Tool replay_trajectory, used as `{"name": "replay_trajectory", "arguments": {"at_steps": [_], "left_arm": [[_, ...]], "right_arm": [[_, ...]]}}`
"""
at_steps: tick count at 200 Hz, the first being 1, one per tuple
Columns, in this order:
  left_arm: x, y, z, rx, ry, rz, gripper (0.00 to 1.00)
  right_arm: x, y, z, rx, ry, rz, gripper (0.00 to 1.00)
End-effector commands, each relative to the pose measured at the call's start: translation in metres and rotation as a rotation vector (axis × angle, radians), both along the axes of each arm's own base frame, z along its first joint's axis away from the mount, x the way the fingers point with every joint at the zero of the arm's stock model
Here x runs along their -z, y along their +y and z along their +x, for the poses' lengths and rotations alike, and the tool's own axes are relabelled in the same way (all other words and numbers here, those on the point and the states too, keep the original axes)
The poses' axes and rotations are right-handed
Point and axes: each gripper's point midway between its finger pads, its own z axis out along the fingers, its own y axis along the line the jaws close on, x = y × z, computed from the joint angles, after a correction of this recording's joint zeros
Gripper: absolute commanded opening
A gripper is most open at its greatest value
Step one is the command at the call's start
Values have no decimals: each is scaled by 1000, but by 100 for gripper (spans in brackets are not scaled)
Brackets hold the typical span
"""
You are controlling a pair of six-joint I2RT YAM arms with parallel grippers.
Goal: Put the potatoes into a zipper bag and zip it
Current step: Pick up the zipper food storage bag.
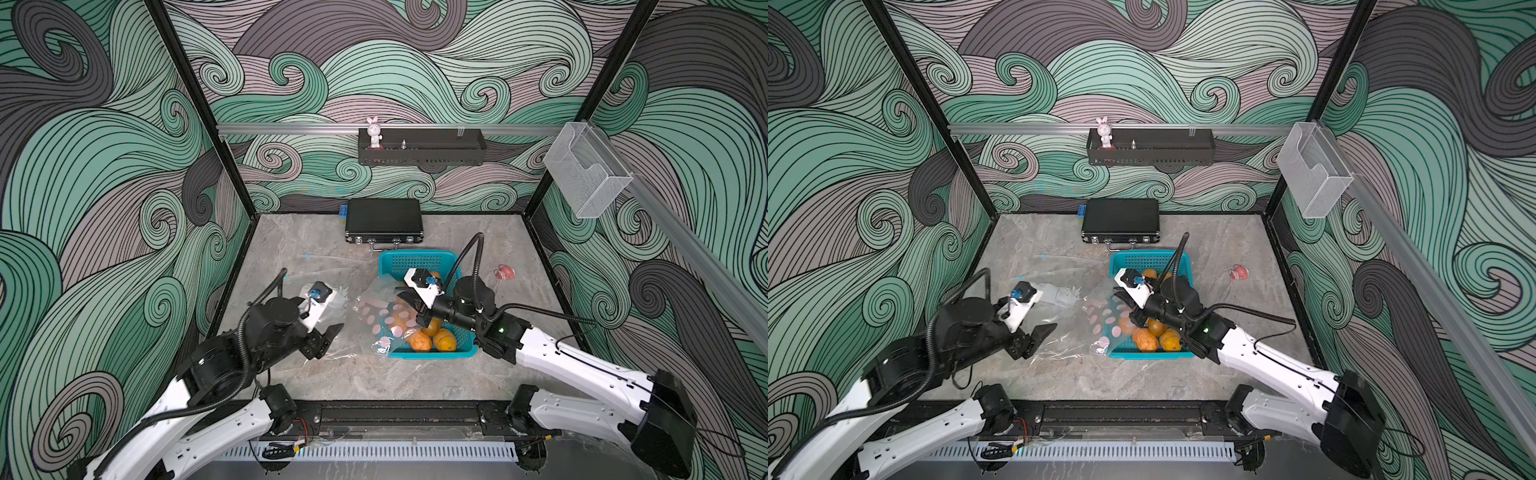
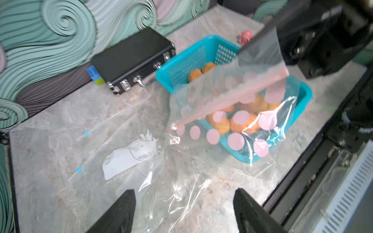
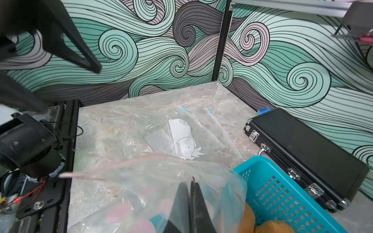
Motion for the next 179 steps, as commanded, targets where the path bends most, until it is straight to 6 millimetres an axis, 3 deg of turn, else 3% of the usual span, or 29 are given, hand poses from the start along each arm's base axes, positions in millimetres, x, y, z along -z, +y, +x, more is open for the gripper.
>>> {"name": "replay_trajectory", "arguments": {"at_steps": [1,32,57,93,127,179], "left_arm": [[3,-24,3,125,-8,28,77],[-1,-48,20,164,-81,-19,76],[-14,-52,36,134,-198,-60,74],[-19,-60,32,178,-205,-92,72],[-20,-62,40,154,-225,-103,58],[-13,-80,55,165,-207,-104,51]], "right_arm": [[-30,1,-9,-65,29,158,0],[-30,-2,-11,-78,43,170,0],[-31,-2,-12,-90,55,179,0],[-34,-3,-13,-96,59,194,0],[-38,-3,-17,-111,61,201,0],[-36,-4,-18,-112,77,204,0]]}}
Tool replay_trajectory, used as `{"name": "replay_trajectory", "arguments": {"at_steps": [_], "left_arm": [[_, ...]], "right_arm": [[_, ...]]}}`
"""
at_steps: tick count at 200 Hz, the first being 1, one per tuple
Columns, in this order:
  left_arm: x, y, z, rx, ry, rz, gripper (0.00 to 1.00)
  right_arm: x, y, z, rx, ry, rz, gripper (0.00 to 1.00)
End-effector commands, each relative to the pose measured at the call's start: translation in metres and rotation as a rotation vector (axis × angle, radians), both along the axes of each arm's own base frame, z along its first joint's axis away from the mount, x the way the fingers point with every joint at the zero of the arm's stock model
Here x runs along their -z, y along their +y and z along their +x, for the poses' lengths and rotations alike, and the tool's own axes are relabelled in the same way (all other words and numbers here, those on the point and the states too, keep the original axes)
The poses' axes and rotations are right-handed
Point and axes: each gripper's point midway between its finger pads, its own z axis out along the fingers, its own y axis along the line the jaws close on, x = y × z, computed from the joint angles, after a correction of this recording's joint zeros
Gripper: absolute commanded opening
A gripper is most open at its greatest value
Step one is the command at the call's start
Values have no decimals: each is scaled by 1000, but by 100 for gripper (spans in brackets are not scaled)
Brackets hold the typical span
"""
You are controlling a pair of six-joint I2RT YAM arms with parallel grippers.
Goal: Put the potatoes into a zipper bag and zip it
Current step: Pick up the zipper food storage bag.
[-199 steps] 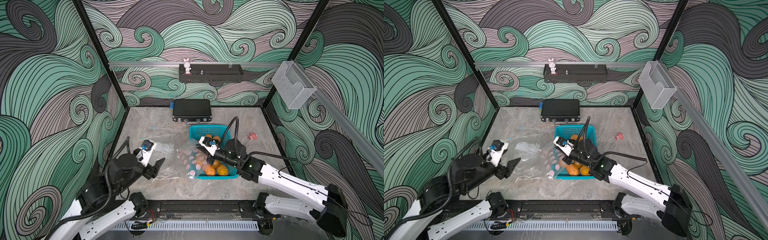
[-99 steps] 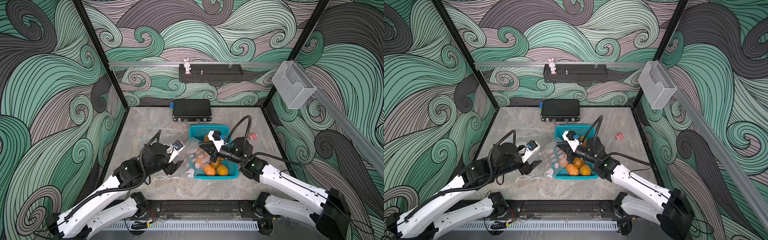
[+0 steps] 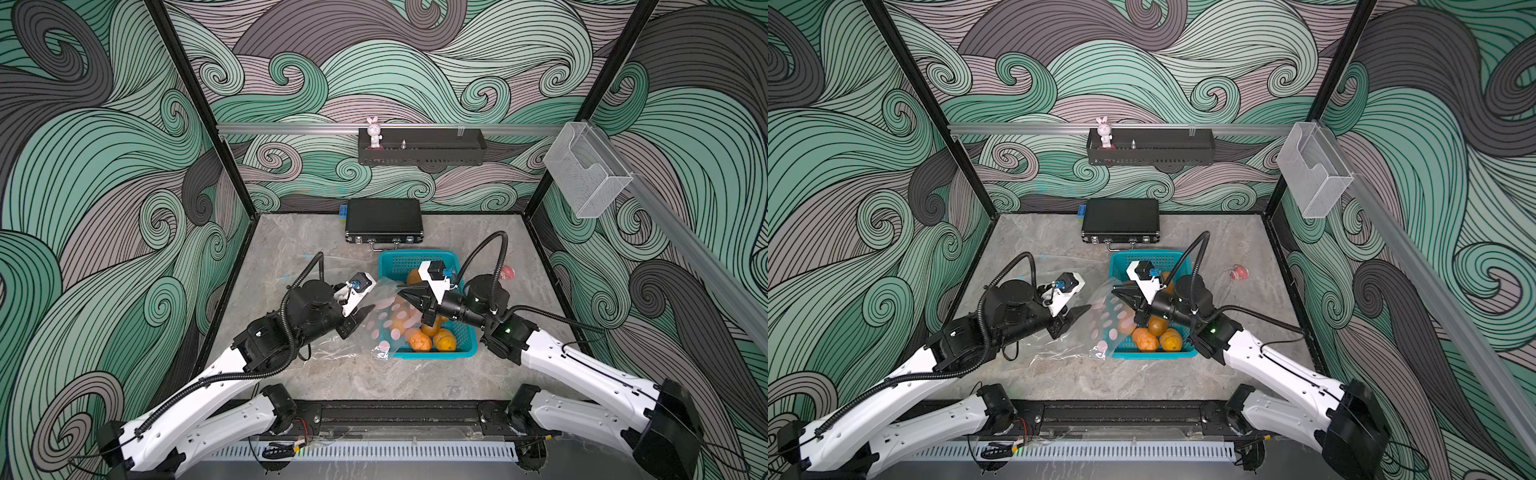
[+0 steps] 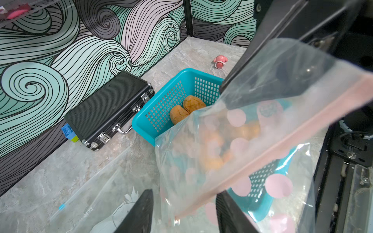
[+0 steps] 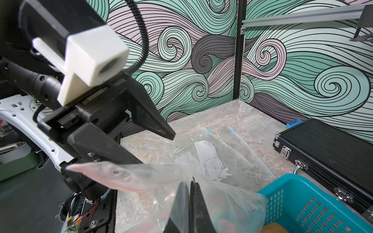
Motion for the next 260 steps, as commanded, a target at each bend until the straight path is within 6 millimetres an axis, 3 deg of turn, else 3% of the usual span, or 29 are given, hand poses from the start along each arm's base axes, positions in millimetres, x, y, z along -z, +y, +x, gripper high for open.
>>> {"name": "replay_trajectory", "arguments": {"at_steps": [1,31,69,114,191,220,225,234,242,250,260], "left_arm": [[-7,-10,9,12,-22,-30,51],[-5,-14,14,20,-9,-31,51],[-2,-5,31,-49,19,-63,41],[9,-8,23,-11,59,-102,39],[1,5,12,-42,71,-125,0],[-7,33,13,-179,126,-36,0],[-11,40,15,-214,125,-12,0],[-12,56,17,-289,142,53,0],[-15,73,20,-371,147,115,0],[-21,91,22,-461,145,177,0],[-27,111,24,-546,142,260,0]], "right_arm": [[-8,-2,-4,-14,-8,32,0],[-12,-2,-4,-16,-11,38,0],[-15,0,-13,-64,-15,52,0],[-29,-1,-23,-107,-9,104,0],[-27,-3,-27,-116,-2,102,0],[-19,-2,-24,-106,11,74,0],[-19,-2,-21,-92,20,66,12],[-15,-4,-12,-37,45,51,49],[-15,-7,-3,20,57,44,71],[-18,-13,6,84,66,46,86],[-23,-20,14,145,81,40,95]]}}
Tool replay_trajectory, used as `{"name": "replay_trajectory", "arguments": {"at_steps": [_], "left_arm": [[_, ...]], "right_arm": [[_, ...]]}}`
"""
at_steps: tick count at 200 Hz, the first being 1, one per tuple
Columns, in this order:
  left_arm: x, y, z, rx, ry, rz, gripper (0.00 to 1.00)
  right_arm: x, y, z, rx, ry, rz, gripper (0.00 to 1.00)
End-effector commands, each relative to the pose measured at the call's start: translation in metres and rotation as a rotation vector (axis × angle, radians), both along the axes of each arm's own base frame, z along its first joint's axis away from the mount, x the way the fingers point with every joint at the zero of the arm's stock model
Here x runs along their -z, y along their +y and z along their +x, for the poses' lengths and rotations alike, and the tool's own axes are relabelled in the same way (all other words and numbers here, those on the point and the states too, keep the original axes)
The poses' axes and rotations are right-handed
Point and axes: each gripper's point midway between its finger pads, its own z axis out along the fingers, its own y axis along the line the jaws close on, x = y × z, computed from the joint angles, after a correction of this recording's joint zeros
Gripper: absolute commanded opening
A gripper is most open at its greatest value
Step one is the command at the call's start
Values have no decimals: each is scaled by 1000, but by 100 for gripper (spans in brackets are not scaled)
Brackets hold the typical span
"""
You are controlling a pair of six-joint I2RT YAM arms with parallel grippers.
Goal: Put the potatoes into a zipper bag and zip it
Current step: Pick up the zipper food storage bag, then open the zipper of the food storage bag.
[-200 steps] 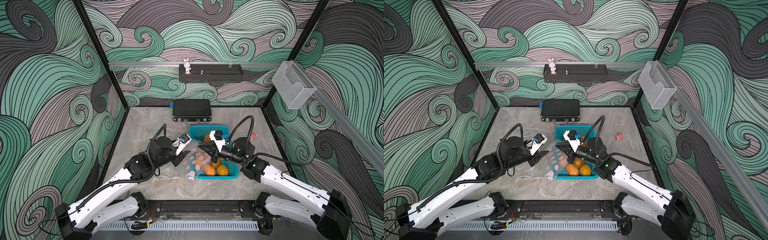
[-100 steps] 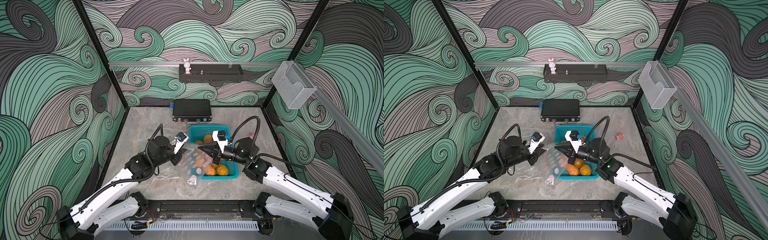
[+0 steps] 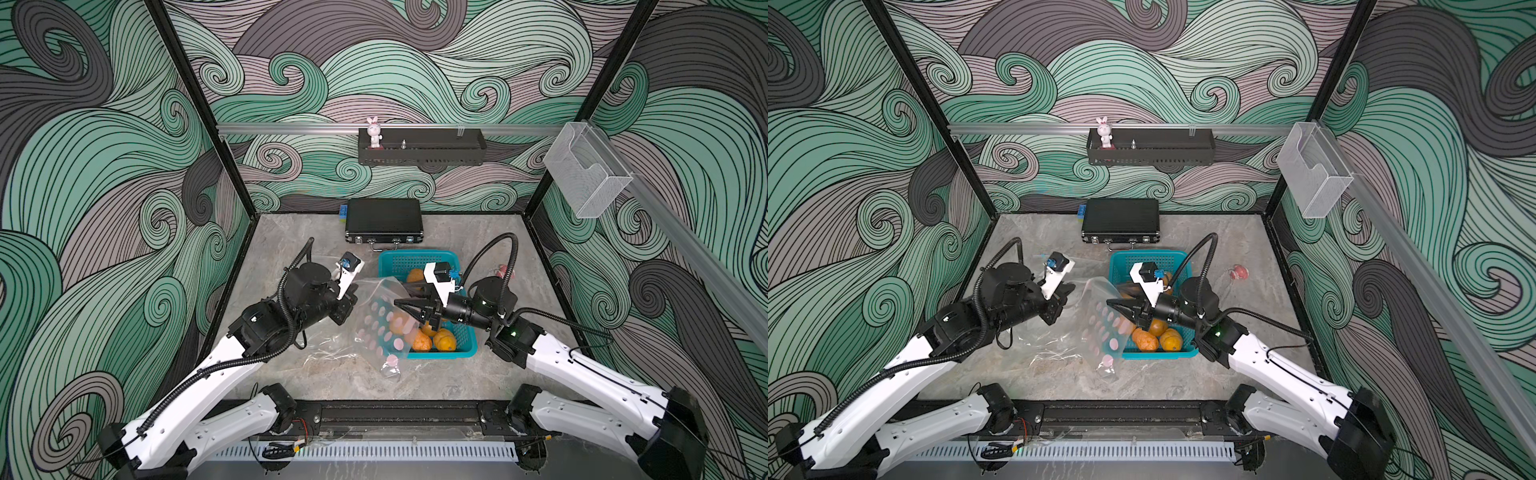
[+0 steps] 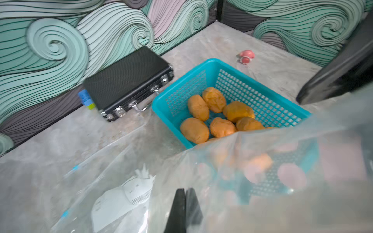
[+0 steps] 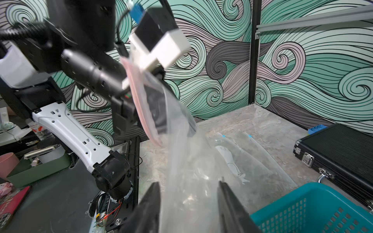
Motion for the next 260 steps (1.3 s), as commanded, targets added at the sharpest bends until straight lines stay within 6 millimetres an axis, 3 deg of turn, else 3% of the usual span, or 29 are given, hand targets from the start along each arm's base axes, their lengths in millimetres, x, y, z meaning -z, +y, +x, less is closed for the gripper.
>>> {"name": "replay_trajectory", "arguments": {"at_steps": [1,37,72,102,143,165,208,260], "left_arm": [[2,68,-1,-275,67,253,0],[-1,127,8,-530,152,532,0],[-7,145,25,-665,224,491,0],[3,107,24,-539,375,337,0],[-7,12,8,-159,537,-53,0],[0,-23,9,-30,558,-215,0],[53,-40,26,-76,671,-247,0],[61,-49,28,-53,691,-243,0]], "right_arm": [[-14,-16,25,175,28,-10,96],[-34,-23,21,182,44,-2,97],[-42,-24,24,203,134,53,95],[-26,-13,26,186,291,15,91],[-30,12,27,95,414,74,87],[-26,18,35,114,465,59,87],[-5,15,52,224,528,-1,88],[18,27,65,263,608,-86,82]]}}
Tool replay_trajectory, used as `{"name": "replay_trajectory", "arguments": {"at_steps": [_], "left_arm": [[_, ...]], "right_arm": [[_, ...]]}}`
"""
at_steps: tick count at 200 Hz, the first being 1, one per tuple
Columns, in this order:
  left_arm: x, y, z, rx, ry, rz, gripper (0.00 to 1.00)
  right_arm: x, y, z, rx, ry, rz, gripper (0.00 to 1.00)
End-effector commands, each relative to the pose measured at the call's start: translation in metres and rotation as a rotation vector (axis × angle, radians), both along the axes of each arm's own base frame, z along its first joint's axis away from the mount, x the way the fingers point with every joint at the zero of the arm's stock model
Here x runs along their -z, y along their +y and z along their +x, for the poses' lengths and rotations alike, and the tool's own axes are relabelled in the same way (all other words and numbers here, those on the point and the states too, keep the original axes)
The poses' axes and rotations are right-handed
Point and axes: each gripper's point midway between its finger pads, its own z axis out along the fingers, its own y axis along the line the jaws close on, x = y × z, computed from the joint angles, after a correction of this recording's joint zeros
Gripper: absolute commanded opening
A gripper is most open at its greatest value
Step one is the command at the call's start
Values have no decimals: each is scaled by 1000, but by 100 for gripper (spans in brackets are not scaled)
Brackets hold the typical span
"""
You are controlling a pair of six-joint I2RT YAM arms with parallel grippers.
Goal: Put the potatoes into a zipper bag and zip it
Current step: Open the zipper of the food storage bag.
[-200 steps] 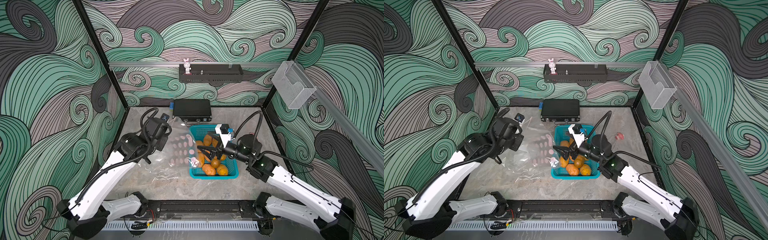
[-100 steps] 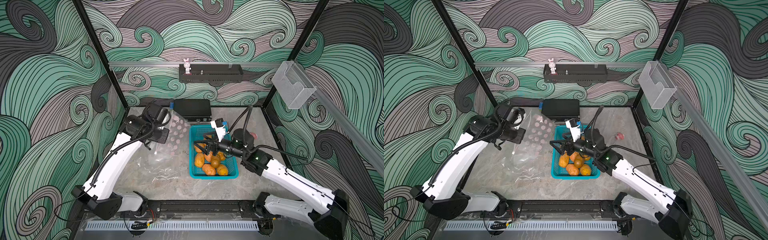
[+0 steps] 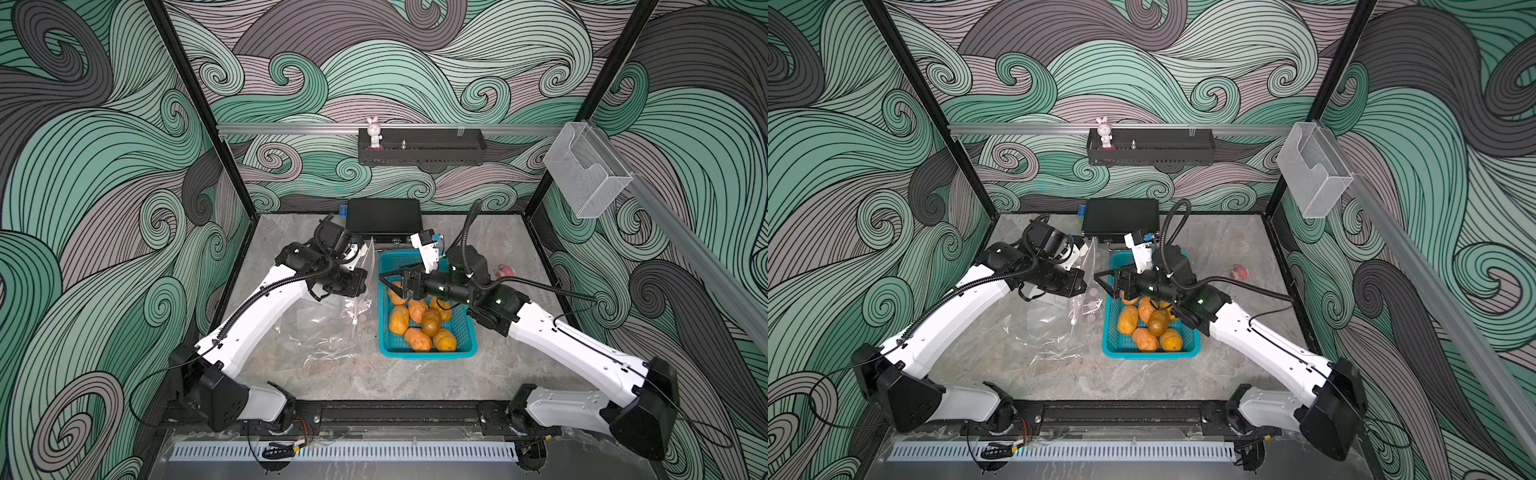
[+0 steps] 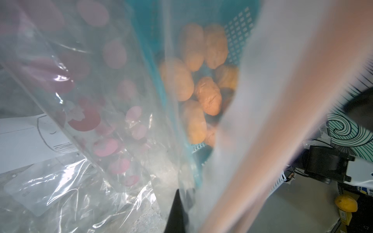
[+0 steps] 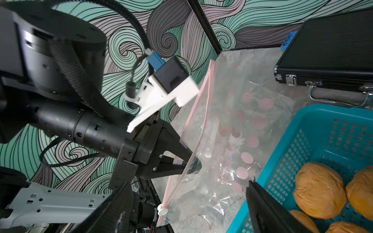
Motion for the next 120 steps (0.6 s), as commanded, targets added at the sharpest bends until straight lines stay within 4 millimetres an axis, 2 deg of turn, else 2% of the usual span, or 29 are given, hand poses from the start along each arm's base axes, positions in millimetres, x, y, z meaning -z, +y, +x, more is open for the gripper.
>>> {"name": "replay_trajectory", "arguments": {"at_steps": [1,65,78,101,113,120], "left_arm": [[-13,-11,2,13,-27,-67,0],[-2,-9,0,29,-22,-17,0],[-1,-9,0,31,-26,-9,0],[1,-9,-1,35,-27,0,0],[2,-9,-1,33,-29,6,0],[3,-8,0,32,-30,12,0]], "right_arm": [[7,4,7,24,50,-42,82],[24,25,24,35,98,-119,70],[26,32,24,24,102,-133,64],[32,39,25,34,79,-192,62],[37,39,27,54,71,-217,54],[40,39,28,62,79,-228,45]]}}
